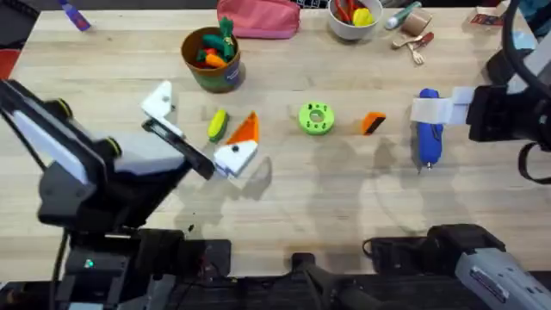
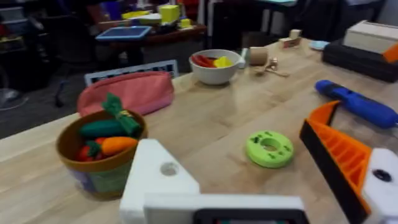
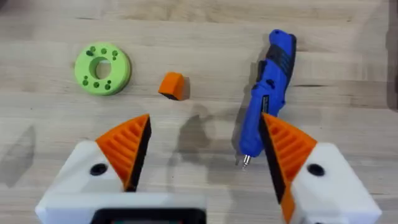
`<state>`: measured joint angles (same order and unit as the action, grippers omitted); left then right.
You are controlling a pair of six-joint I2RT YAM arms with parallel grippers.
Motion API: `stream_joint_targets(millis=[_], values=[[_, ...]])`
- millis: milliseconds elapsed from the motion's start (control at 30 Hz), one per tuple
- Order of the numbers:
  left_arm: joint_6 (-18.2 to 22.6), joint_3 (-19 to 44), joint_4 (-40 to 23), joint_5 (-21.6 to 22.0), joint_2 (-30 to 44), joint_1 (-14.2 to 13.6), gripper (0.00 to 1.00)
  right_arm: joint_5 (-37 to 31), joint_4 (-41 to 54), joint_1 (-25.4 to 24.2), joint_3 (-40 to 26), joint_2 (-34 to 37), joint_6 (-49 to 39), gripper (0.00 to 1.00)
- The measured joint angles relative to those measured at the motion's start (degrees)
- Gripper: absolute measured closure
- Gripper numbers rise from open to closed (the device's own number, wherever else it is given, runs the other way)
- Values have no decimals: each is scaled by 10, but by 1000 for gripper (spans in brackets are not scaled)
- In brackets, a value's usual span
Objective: Pick up the gripper from the table and insert it into the empty holder that is missing its gripper. Then pick up a screw, insert it into the mounting hole, and use the screwdriver to tighten it. Finally, clean up the table by picking up the vegetable and placing it into the bucket.
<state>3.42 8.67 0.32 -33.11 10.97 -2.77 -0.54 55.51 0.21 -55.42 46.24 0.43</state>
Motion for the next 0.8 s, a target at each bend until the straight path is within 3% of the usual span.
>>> stream_joint_targets(millis=[367, 533, 800], values=[[-22, -77, -7, -118, -95, 2, 15, 0, 0, 0, 0, 0, 0, 9], [-24, -81, -45, -150, -104, 2, 15, 0, 0, 0, 0, 0, 0, 9], [-24, -81, -54, -201, -107, 2, 15, 0, 0, 0, 0, 0, 0, 8]])
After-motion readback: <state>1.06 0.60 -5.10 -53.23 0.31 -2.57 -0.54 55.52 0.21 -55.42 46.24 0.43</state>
